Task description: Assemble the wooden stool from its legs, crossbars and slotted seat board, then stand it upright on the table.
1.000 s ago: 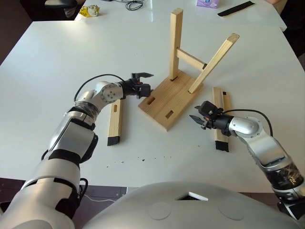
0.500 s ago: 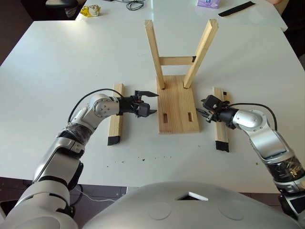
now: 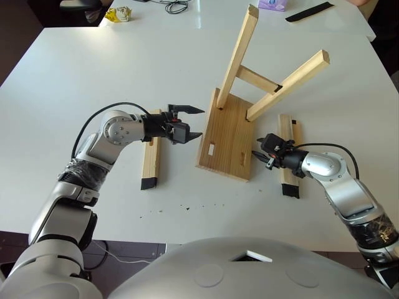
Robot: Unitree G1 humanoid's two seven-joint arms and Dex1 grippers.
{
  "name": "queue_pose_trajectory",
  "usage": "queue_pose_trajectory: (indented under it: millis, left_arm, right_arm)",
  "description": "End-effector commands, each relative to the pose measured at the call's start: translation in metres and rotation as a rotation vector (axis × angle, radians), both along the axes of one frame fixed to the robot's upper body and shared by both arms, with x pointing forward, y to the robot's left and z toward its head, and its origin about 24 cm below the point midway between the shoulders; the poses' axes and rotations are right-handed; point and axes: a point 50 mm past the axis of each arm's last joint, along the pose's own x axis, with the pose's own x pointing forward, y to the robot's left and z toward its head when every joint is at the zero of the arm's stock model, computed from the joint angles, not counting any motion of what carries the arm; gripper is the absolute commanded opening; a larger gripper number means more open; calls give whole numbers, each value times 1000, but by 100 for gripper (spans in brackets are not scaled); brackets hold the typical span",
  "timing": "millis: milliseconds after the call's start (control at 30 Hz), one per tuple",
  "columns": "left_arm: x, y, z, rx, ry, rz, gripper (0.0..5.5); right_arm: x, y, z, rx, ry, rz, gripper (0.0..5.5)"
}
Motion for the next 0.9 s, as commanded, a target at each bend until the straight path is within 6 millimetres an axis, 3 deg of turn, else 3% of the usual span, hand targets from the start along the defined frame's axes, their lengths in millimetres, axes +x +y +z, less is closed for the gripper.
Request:
queue_pose_trajectory:
  millis: [33,233,433,667,800,900]
  left_arm:
    - [-14,-4,-12,12,60,-55,337]
    - [-15,6,-23,61,77,-34,337]
    - [-14,10,-14,49,71,-31,337]
    - [-28,24,-7,93,151,-49,337]
    - [-27,29,8,14,175,21,337]
    - [-22,32,29,-166,201,149,337]
  right_arm:
    - [1,10,5,40,-21,46,203]
    - [-1,10,4,35,-24,53,203]
    - [-3,10,4,31,-25,62,203]
    - [-5,5,9,19,-36,59,203]
    - [-8,-2,19,11,-60,33,203]
    - [-11,-14,43,61,-110,-54,203]
